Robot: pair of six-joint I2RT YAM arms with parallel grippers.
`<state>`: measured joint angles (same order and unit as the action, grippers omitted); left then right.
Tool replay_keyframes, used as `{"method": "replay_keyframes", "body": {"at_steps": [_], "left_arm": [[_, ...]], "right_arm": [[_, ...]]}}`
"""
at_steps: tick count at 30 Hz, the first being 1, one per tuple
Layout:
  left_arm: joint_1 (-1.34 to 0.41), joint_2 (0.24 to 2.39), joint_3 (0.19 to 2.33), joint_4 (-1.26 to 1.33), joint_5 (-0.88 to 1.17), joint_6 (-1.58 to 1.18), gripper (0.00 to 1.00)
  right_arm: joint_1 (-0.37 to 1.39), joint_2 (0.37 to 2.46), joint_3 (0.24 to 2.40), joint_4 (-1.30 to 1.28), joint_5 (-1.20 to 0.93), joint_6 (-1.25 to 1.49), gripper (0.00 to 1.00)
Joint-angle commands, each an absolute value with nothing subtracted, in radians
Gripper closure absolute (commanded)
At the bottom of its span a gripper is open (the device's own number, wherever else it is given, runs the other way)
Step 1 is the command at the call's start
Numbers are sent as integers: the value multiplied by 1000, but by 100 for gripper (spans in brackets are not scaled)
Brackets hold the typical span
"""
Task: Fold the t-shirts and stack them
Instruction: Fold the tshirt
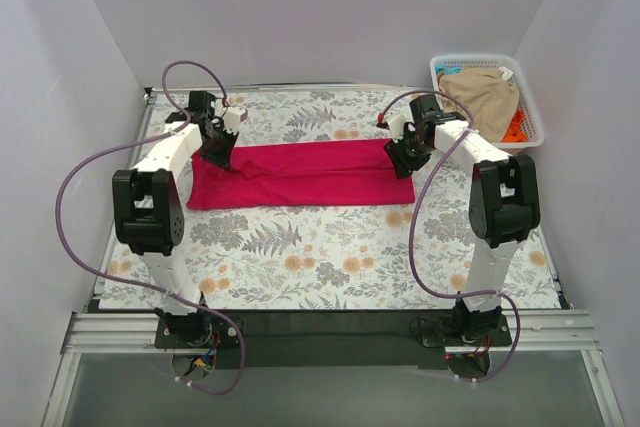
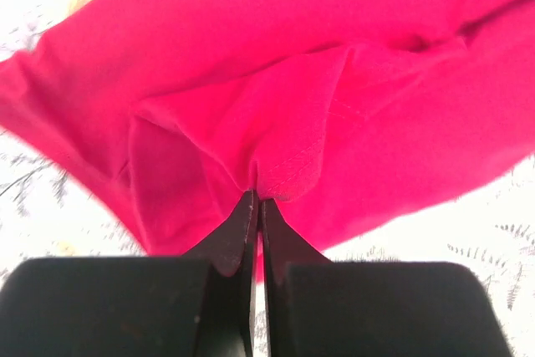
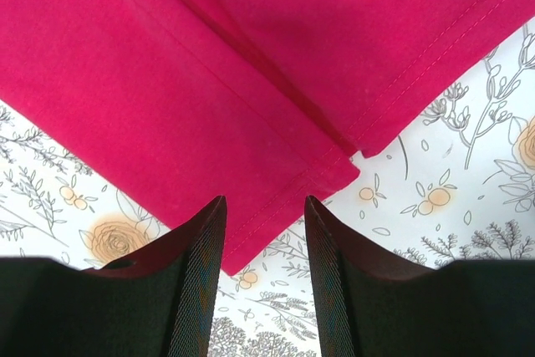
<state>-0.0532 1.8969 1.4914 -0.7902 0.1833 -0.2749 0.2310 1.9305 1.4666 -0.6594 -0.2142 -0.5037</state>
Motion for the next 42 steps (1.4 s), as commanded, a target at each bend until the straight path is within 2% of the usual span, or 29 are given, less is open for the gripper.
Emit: {"method": "replay_keyframes", "body": {"at_steps": [1,9,16,19,26,32,35,36,37,42], "left_arm": [[-46,1789,1427,-795,167,-218,100],[-46,1822,1286,-743,121,-206,99],[-46,1881,1336,-778,152,-236,74],[-43,1818,1380,-821,248,-233,70],[-44,1775,1518,-876,360,-319,71],[-46,1822,1506,-833,368,-374,73],[-51,1790,1468,-804,403,-368,80],[-66,1783,1453,-793,406,-364,88],[-77,1775,1442,-793,403,-353,90],[-136,1772,1408,-804,371,-327,95]], "right_arm": [[230,1873,1450,-670,-241,-517,58],[230,1887,1442,-670,-248,-515,58],[230,1894,1454,-673,-261,-517,57],[230,1878,1459,-676,-259,-523,57],[230,1864,1499,-686,-291,-520,58],[230,1919,1566,-701,-319,-506,61],[230,1917,1568,-703,-339,-503,63],[232,1916,1566,-701,-339,-502,64],[230,1916,1565,-701,-341,-500,65],[232,1921,1554,-701,-330,-505,66]]}}
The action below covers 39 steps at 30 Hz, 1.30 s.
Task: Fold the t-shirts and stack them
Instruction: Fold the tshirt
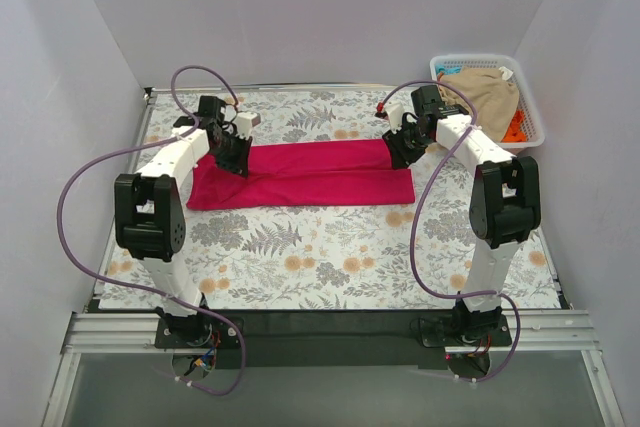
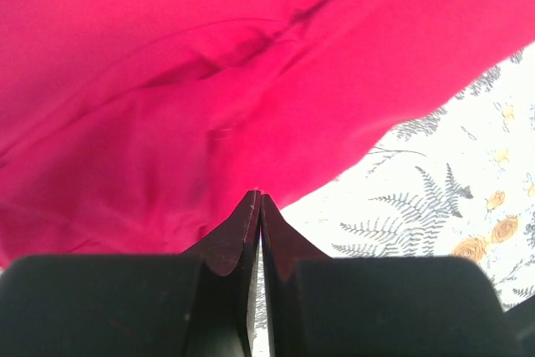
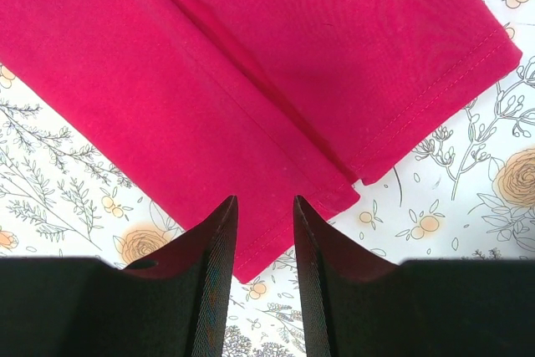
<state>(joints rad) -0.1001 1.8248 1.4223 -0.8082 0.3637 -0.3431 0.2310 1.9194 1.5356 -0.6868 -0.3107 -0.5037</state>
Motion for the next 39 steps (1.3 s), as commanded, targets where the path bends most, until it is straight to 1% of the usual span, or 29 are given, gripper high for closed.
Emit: {"method": "replay_keyframes", "body": {"at_steps": [1,4,7,8,13,23,24,26,27,32,39], "left_arm": [[-141,1776,1405,-804,351,-328,95],[-164,1792,1396,-792,310,-327,93],[-187,1815,1387,-769,229,-321,88],[-189,1819,1385,-758,195,-322,84],[-192,1873,1411,-739,127,-318,79],[-193,1930,1465,-719,124,-319,74],[-193,1931,1470,-727,132,-319,74],[-195,1930,1483,-745,162,-316,79],[-198,1924,1482,-753,167,-316,79],[-201,1914,1468,-739,167,-304,76],[-201,1942,1463,-701,120,-318,75]], "right_arm": [[230,1921,1554,-701,-328,-505,66],[230,1924,1554,-701,-327,-503,66],[230,1930,1554,-701,-327,-503,66],[230,1931,1554,-700,-327,-502,66],[230,1936,1555,-701,-319,-499,66],[230,1936,1546,-700,-313,-497,67],[230,1937,1546,-701,-313,-497,67],[230,1936,1546,-701,-313,-499,67],[230,1936,1542,-701,-311,-499,67],[232,1940,1539,-701,-313,-499,67],[230,1939,1542,-700,-311,-497,67]]}}
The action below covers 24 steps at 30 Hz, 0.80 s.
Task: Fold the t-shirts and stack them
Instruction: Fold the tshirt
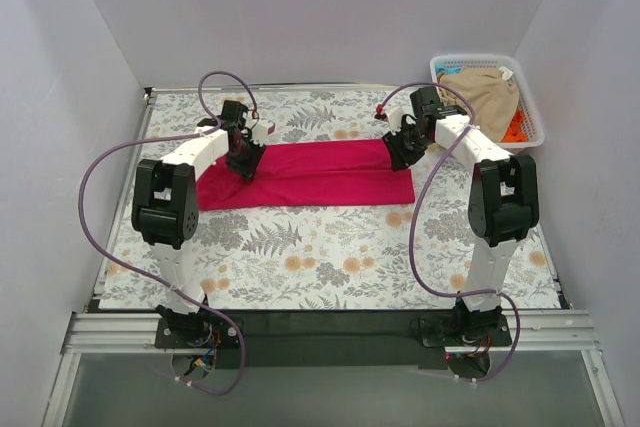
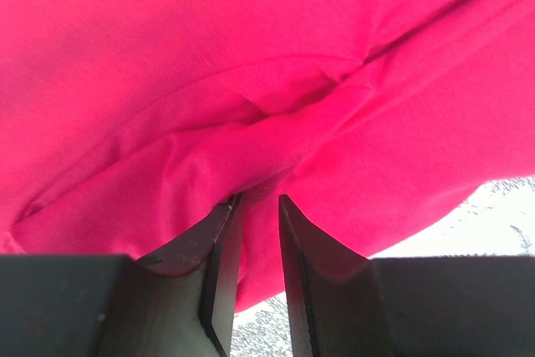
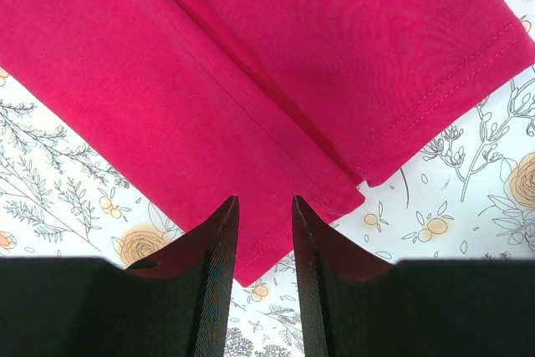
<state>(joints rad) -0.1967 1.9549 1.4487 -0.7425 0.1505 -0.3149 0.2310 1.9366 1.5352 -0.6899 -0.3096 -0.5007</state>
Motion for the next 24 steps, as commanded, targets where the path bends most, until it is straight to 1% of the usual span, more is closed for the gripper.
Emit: {"method": "replay_keyframes", "body": {"at_steps": [1,9,13,15,17,18,19,24], "left_arm": [[-201,1945,1462,-695,112,-314,75],[-201,1986,1496,-696,94,-308,76],[-201,1996,1496,-693,97,-308,79],[-201,1996,1496,-696,103,-307,85],[-201,1991,1502,-710,113,-308,93],[-201,1987,1503,-718,118,-308,98],[-201,1980,1508,-727,129,-307,100],[-201,1907,1537,-836,208,-289,100]], "right_arm": [[232,1939,1537,-701,-310,-499,67],[229,1931,1528,-700,-307,-499,67],[230,1933,1526,-701,-305,-499,68],[230,1934,1526,-701,-304,-499,68],[230,1934,1526,-700,-304,-499,68],[230,1934,1529,-699,-302,-500,68],[230,1934,1531,-699,-302,-500,68],[230,1925,1528,-700,-296,-505,68]]}}
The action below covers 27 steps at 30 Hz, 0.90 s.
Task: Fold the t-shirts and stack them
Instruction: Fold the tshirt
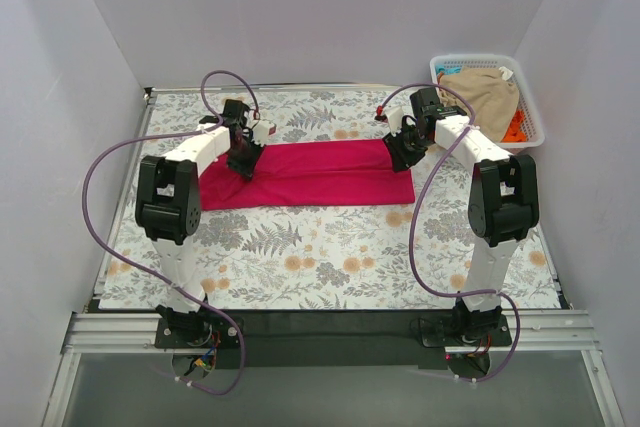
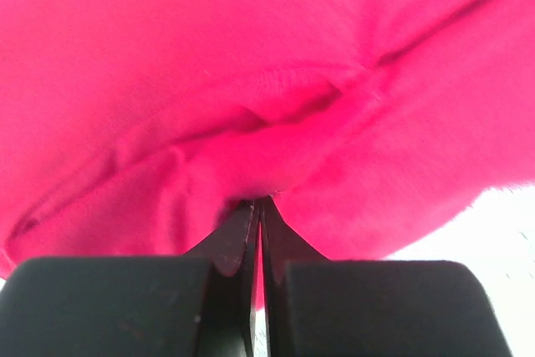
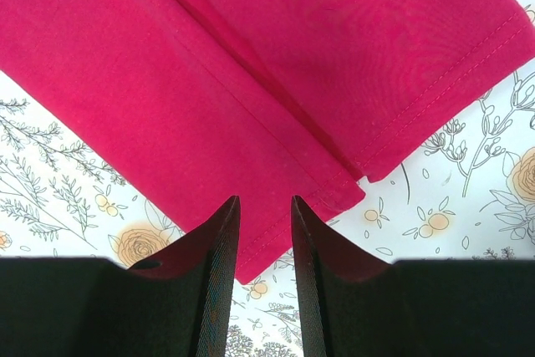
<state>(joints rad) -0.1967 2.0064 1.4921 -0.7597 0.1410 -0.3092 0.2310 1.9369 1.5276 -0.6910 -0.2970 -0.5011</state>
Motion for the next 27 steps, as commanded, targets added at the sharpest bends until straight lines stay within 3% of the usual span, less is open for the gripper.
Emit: {"method": "replay_keyframes", "body": {"at_steps": [1,10,22,24,25,27], "left_arm": [[-201,1896,1537,-853,218,-287,100],[-204,1859,1488,-968,333,-275,100],[-206,1936,1482,-904,502,-396,100],[-206,1948,1489,-900,496,-399,94],[-206,1948,1494,-903,491,-399,83],[-206,1930,1509,-923,494,-400,77]], "right_arm": [[230,1922,1525,-701,-295,-508,68],[230,1914,1509,-699,-301,-512,68],[230,1905,1503,-701,-310,-511,68],[229,1905,1503,-703,-310,-512,68],[230,1905,1503,-701,-311,-512,68],[230,1907,1511,-701,-311,-515,67]]}}
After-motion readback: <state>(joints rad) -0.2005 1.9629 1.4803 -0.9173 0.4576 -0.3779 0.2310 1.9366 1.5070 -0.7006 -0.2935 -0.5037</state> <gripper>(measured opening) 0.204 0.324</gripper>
